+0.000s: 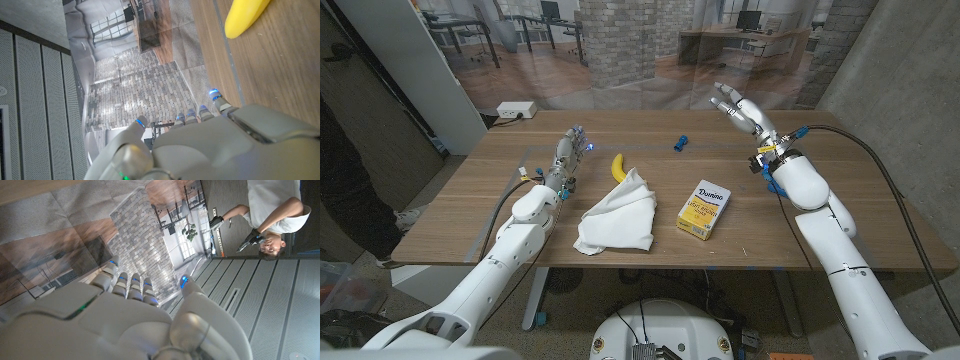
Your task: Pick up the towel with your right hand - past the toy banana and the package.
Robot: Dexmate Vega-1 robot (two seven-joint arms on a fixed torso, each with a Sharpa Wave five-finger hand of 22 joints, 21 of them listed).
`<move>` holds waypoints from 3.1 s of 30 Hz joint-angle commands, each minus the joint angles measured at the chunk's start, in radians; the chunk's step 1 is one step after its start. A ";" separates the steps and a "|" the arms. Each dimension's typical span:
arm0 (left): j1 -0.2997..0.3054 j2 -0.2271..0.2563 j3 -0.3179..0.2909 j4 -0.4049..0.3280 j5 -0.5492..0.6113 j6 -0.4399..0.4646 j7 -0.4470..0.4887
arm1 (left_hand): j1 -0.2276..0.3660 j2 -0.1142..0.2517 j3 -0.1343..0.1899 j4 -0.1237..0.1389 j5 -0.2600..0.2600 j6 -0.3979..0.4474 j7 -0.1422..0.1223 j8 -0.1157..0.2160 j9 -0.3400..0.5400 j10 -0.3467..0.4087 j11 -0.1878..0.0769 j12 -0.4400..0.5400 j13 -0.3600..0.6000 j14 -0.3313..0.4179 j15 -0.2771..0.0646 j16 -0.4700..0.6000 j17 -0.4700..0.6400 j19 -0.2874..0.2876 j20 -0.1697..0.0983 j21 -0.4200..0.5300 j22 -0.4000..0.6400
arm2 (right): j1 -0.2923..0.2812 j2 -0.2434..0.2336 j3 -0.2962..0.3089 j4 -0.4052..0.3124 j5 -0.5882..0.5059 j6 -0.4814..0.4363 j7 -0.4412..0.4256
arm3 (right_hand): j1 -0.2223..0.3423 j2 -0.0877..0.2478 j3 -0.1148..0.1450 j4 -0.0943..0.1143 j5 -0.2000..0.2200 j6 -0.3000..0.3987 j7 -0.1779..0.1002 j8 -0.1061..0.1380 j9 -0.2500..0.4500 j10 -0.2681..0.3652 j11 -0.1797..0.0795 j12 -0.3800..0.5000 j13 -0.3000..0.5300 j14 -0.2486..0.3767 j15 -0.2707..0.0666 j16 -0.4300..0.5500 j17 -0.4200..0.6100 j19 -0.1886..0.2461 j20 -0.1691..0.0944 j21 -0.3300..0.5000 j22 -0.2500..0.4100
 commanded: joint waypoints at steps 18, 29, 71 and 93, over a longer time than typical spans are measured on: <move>0.013 0.012 -0.005 -0.020 -0.012 -0.007 -0.008 | 0.004 0.125 0.008 -0.003 0.007 -0.167 -0.007 -0.001 0.006 -0.167 0.002 0.004 0.003 -0.202 0.002 0.005 0.005 -0.168 0.006 -0.002 0.001 | -0.025 -0.001 -0.016 -0.100 -0.132 0.054 -0.031 | 0.027 0.002 0.005 -0.025 -0.005 0.011 0.005 0.000 0.003 0.018 -0.002 0.003 0.001 0.007 -0.005 -0.002 -0.001 0.014 -0.010 0.001 0.001; 0.017 0.011 -0.003 -0.027 -0.014 -0.011 -0.007 | 0.004 0.126 0.009 -0.003 0.007 -0.166 -0.007 -0.001 0.006 -0.165 0.003 0.005 0.003 -0.202 0.003 0.004 0.005 -0.167 0.007 -0.003 0.001 | -0.043 -0.002 -0.019 -0.144 -0.184 0.077 -0.039 | 0.042 0.003 0.010 -0.042 -0.007 0.012 0.028 -0.002 0.003 0.020 -0.006 0.000 0.001 0.007 -0.013 -0.004 -0.002 0.016 -0.017 0.001 0.001; -0.020 0.002 0.011 0.011 -0.005 -0.006 -0.028 | 0.004 0.126 0.010 -0.002 0.008 -0.165 -0.005 -0.002 0.006 -0.165 0.001 0.004 0.003 -0.202 0.003 0.004 0.005 -0.165 0.006 -0.008 0.001 | -0.045 -0.036 -0.052 -0.179 -0.269 0.163 0.005 | 0.078 0.000 0.019 -0.082 -0.012 0.007 0.017 -0.006 0.003 0.024 -0.017 -0.005 0.001 0.017 -0.024 -0.005 -0.003 0.026 -0.025 0.000 0.000; -0.032 -0.006 0.001 0.040 -0.003 -0.010 -0.046 | 0.004 0.126 0.011 -0.003 0.008 -0.165 -0.005 -0.002 0.006 -0.165 0.001 0.004 0.003 -0.202 0.003 0.004 0.005 -0.164 0.007 -0.010 0.002 | -0.026 -0.049 -0.088 -0.183 -0.318 0.189 0.036 | 0.094 -0.003 0.022 -0.097 -0.013 0.008 0.018 -0.006 0.003 0.029 -0.017 -0.006 0.002 0.019 -0.028 -0.006 -0.003 0.028 -0.026 -0.001 0.000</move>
